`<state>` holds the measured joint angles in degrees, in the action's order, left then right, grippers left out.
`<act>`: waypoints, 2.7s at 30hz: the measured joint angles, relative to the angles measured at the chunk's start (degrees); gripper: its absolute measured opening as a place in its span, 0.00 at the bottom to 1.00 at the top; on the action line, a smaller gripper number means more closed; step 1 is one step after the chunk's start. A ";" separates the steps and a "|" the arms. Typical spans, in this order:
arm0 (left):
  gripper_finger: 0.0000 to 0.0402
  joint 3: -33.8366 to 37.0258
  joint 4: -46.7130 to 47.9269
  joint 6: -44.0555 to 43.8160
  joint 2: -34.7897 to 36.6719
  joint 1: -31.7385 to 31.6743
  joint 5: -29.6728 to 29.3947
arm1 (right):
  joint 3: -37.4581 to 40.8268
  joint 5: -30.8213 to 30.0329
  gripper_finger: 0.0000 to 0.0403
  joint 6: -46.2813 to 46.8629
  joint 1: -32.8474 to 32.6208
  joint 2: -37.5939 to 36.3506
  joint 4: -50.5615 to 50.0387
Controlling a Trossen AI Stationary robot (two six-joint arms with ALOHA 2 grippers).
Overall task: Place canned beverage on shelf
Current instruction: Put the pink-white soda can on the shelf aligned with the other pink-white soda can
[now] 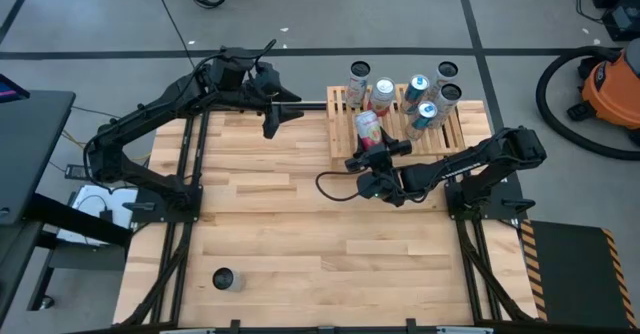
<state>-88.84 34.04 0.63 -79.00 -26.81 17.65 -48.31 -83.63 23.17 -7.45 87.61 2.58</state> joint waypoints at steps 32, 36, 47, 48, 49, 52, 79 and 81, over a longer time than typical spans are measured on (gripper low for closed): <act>0.96 0.00 -0.83 -7.16 -0.92 0.09 -1.21 | -0.07 0.22 0.73 -2.77 0.84 -0.07 2.52; 0.96 0.00 -2.00 -7.07 -0.92 0.12 -1.49 | -0.07 -0.22 0.73 -3.28 0.84 -0.02 2.54; 0.96 0.00 -4.45 -8.22 -0.92 1.37 -1.53 | -0.04 -0.32 0.73 -3.86 0.84 -0.02 2.95; 0.96 0.00 -4.34 -8.35 -0.92 1.45 -1.53 | -0.04 -0.31 0.73 -3.87 0.84 -0.02 3.03; 0.96 0.00 -4.14 -8.55 -0.92 1.43 -1.53 | -0.04 -0.31 0.73 -3.88 0.84 -0.02 3.13; 0.96 0.00 -4.14 -9.34 -0.92 1.60 -1.54 | -0.02 -0.31 0.73 -3.88 0.84 -0.02 3.42; 0.96 -0.04 -4.65 -9.07 -6.19 4.55 0.22 | 0.04 -6.42 0.73 -29.14 -4.34 -0.20 26.73; 0.96 0.02 -5.46 -9.31 -6.45 5.24 0.25 | 0.03 -6.07 0.73 -33.67 -4.97 -0.72 31.55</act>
<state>-88.82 28.59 -8.68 -85.45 -21.58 17.90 -48.29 -89.70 -10.50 -12.42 86.90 34.13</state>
